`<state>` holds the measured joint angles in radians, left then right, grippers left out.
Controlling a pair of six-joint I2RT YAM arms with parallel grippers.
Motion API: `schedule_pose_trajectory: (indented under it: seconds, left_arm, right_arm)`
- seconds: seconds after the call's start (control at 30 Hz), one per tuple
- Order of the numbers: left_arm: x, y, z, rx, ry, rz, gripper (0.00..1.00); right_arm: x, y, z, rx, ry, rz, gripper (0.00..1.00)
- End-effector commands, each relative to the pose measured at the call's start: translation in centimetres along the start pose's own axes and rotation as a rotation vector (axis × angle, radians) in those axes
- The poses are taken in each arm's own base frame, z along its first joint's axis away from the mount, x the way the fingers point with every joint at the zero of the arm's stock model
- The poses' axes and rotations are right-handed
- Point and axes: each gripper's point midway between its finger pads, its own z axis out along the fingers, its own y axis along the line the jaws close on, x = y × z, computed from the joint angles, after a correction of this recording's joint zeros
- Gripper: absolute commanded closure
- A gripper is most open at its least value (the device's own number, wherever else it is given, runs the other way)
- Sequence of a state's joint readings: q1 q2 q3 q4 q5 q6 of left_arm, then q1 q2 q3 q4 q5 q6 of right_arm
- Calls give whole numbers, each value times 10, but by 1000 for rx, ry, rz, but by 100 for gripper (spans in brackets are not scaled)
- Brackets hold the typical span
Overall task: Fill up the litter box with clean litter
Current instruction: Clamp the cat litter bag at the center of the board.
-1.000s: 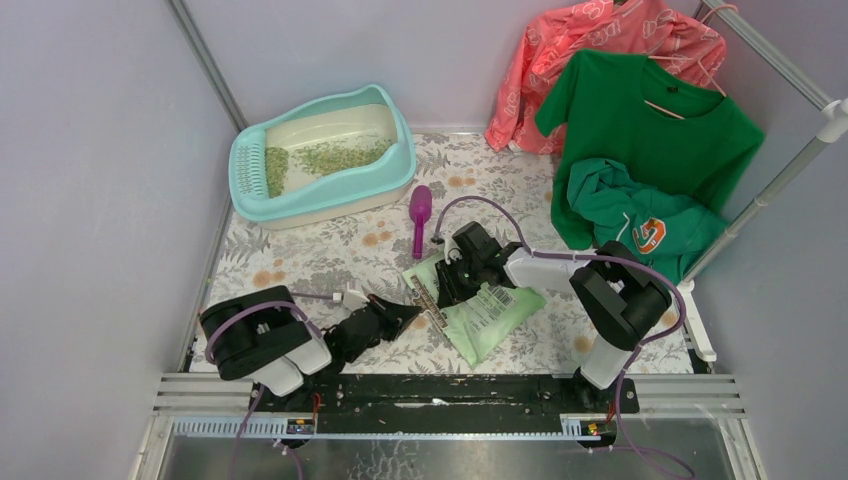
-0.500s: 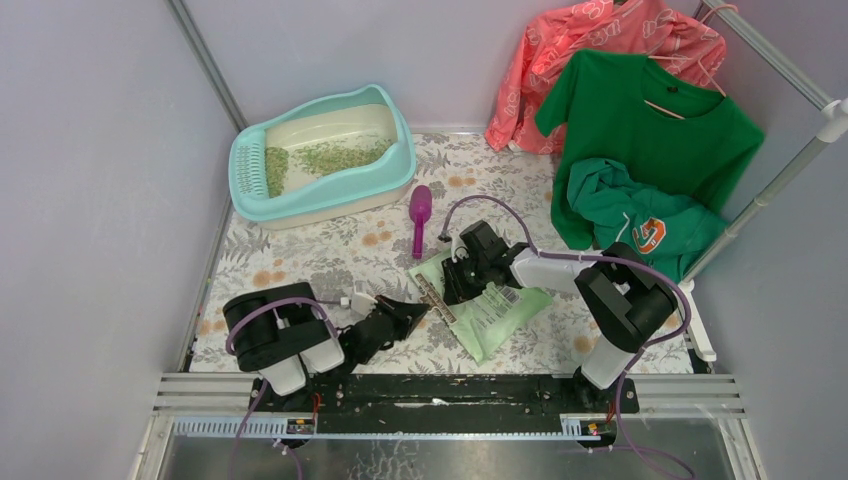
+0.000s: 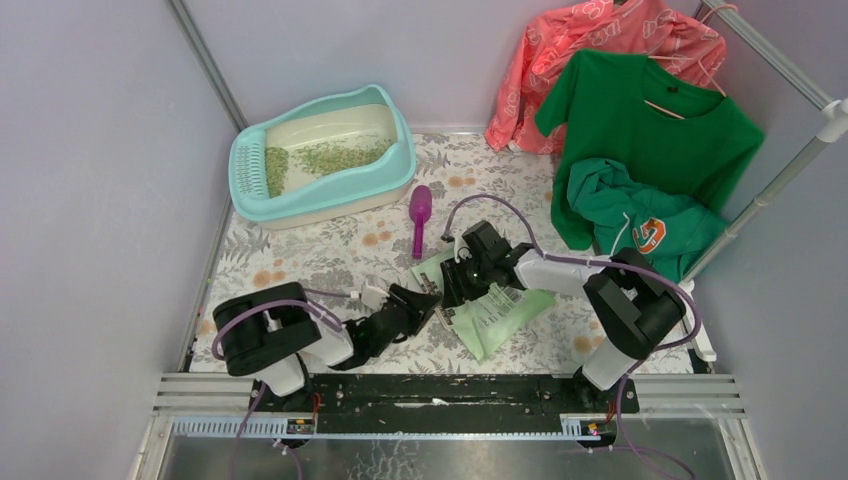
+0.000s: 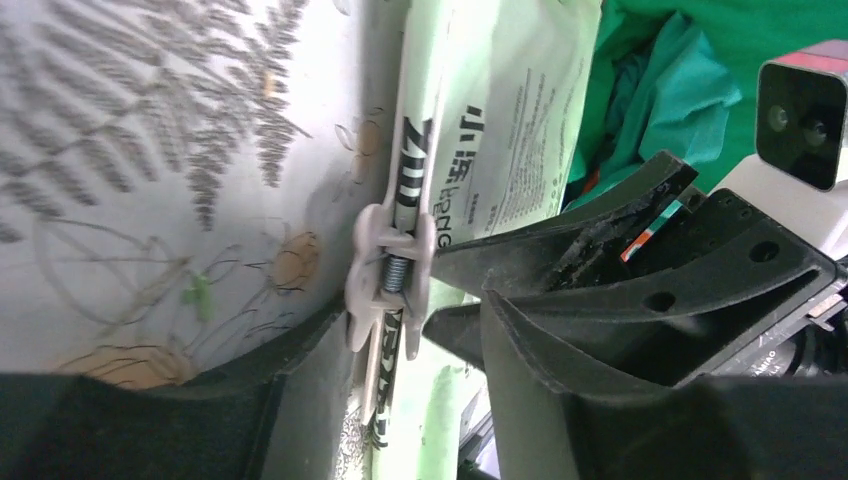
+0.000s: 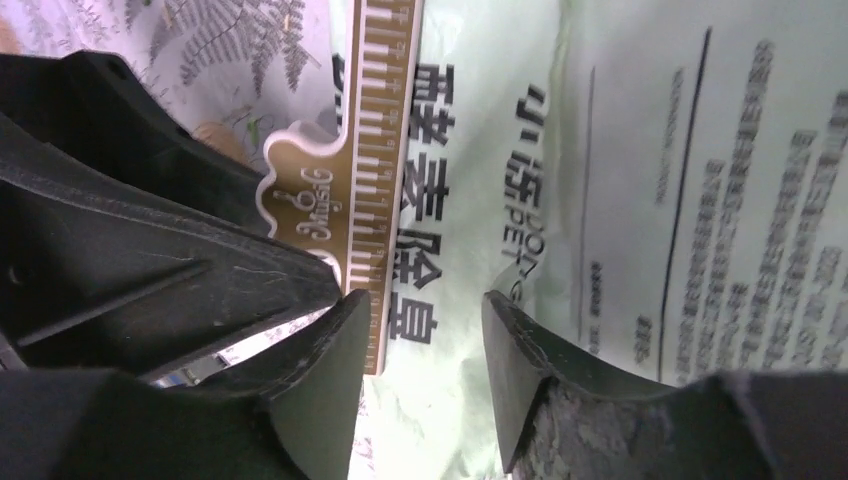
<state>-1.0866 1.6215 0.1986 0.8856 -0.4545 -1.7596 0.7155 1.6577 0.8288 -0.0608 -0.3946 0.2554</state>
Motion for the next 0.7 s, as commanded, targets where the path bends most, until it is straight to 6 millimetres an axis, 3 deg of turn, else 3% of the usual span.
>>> schedule_pose_trajectory:
  seconds: [0.0,0.17,0.33,0.67]
  left_arm:
    - [1,61,-8,-232,39,205,39]
    - [-4,57,-11,-230,24,227,34]
    - [-9,50,-13,-206,17,238,34]
    - [-11,53,5,-268,50,303,37]
  right_arm:
    - [0,14,-25,4,-12,-16,45]
    - [-12,24,-60,31,-98,-36,40]
    - [-9,36,-89,16,-158,-29,39]
    - [27,18,-99,90,-158,9,38]
